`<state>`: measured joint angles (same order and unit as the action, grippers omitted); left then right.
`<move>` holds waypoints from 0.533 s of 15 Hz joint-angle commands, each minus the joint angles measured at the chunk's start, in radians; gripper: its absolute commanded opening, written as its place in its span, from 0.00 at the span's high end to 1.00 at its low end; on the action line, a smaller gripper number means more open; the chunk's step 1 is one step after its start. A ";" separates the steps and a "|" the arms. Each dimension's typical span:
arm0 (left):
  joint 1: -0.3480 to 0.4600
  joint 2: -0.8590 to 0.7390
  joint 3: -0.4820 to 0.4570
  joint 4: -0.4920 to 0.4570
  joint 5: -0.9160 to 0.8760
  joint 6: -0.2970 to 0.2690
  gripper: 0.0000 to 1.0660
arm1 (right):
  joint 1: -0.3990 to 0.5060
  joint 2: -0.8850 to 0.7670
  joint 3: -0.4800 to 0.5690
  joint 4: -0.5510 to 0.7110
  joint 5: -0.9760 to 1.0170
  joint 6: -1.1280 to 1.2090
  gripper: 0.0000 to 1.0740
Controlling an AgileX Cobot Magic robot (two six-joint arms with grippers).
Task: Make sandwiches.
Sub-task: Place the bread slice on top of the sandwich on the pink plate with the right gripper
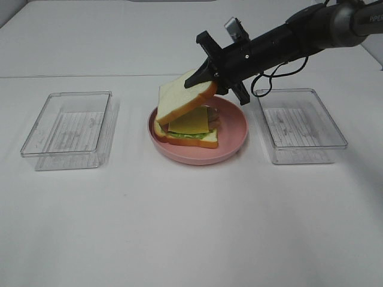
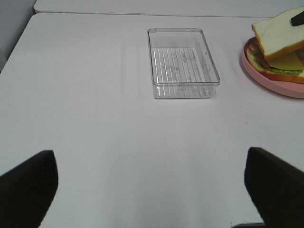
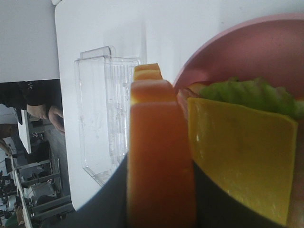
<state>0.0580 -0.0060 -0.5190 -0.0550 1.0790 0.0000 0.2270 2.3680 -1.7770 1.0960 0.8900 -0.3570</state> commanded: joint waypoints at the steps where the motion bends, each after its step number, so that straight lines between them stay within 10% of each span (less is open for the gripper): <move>1: -0.002 -0.020 0.002 -0.005 -0.009 0.000 0.06 | 0.008 0.021 -0.008 0.015 -0.006 -0.005 1.00; 3: -0.002 -0.020 0.002 -0.005 -0.009 0.000 0.06 | 0.008 0.024 -0.008 -0.007 -0.006 -0.005 1.00; 8: -0.002 -0.020 0.002 -0.005 -0.009 0.000 0.06 | 0.006 0.024 -0.017 -0.091 0.048 -0.007 0.21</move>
<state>0.0580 -0.0060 -0.5190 -0.0550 1.0790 0.0000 0.2270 2.3970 -1.8070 0.9710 0.9470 -0.3550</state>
